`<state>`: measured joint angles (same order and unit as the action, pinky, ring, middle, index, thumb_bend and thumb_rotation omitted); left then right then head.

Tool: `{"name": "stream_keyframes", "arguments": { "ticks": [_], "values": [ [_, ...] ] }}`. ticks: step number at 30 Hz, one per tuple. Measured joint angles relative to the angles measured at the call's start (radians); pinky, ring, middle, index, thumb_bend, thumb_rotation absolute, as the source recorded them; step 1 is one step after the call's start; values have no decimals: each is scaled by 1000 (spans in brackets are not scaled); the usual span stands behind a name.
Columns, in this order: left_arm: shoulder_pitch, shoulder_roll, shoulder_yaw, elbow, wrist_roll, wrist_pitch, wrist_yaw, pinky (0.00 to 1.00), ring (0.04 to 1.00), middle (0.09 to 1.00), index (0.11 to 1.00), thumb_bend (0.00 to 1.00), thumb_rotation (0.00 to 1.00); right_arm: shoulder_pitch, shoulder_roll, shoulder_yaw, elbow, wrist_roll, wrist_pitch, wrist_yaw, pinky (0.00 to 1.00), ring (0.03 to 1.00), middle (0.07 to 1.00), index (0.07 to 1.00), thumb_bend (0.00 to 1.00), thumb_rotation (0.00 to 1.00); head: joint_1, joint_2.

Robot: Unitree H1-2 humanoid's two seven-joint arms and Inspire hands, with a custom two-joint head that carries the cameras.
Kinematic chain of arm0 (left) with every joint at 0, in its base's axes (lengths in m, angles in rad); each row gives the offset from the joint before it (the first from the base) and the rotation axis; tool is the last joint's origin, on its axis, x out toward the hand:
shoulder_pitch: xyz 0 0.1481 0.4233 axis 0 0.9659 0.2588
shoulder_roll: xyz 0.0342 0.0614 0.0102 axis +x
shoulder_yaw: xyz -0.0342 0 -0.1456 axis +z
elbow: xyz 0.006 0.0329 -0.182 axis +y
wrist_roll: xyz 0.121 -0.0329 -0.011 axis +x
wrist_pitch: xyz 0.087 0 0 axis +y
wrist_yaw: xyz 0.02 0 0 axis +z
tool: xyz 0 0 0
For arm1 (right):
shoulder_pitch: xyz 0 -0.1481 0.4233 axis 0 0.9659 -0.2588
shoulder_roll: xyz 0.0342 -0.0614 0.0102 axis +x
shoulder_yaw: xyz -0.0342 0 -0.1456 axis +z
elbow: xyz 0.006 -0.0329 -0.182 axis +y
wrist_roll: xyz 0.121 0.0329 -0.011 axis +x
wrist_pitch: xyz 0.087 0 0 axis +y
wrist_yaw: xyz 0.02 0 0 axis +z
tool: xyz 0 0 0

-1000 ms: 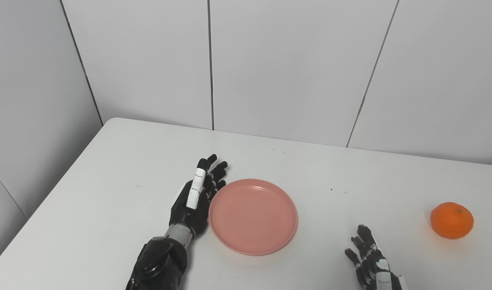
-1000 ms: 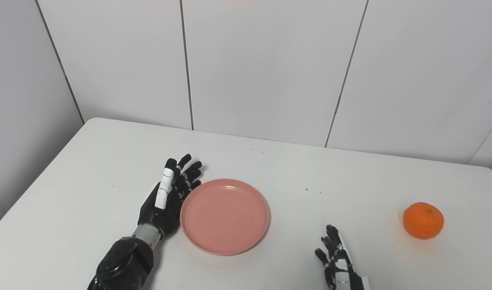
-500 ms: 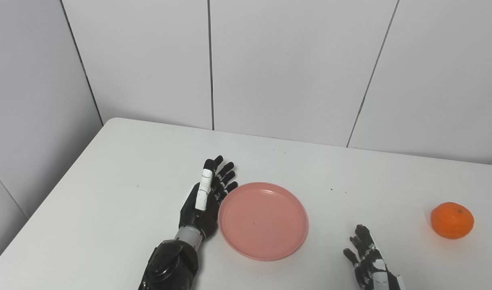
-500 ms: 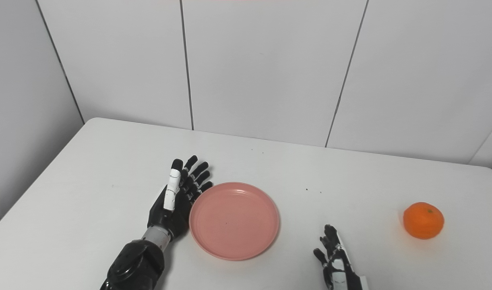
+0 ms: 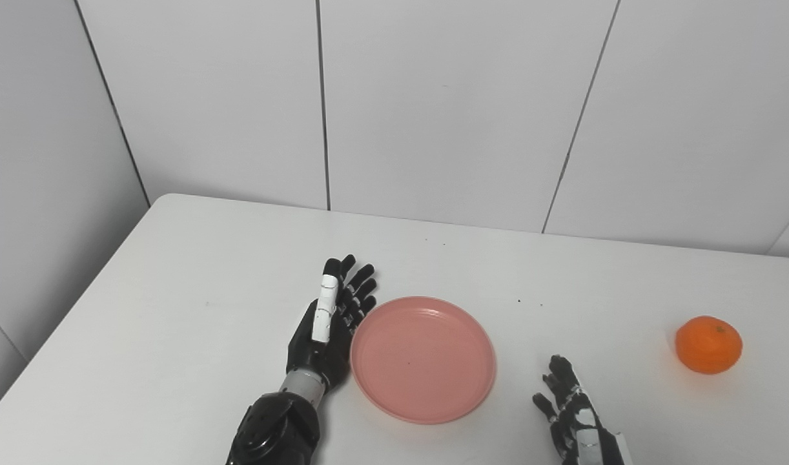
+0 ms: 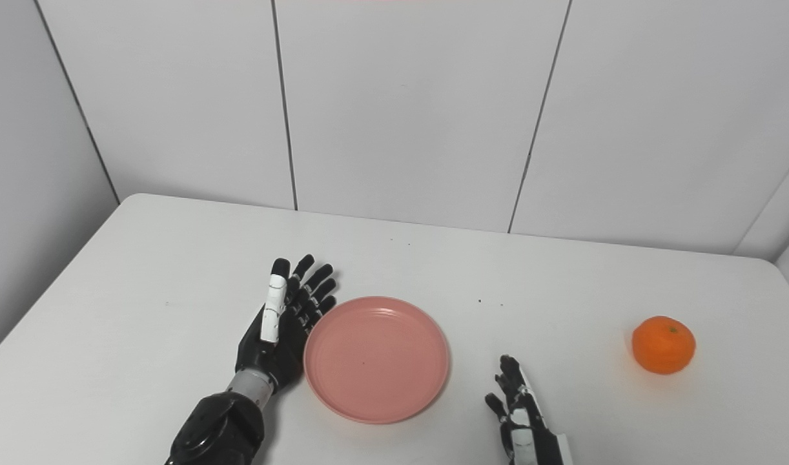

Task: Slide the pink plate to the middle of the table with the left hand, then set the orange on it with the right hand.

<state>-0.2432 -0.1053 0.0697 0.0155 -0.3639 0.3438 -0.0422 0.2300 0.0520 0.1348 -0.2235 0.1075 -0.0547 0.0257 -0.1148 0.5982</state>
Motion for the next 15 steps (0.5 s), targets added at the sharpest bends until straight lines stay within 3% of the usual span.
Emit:
{"name": "stream_keyframes", "arguments": {
  "ticks": [8, 15],
  "values": [
    [1, 2, 8, 0, -26, 8, -8, 1000, 978, 951, 996, 958, 785, -1, 10, 37, 0, -35, 2, -32, 921, 982, 971, 927, 908, 955, -65, 15],
    [0, 20, 18, 0, -48, 24, -20, 1000, 964, 954, 994, 934, 773, -6, 19, 64, 6, -76, 2, -81, 923, 978, 973, 934, 918, 984, -189, 37]
  ]
}}
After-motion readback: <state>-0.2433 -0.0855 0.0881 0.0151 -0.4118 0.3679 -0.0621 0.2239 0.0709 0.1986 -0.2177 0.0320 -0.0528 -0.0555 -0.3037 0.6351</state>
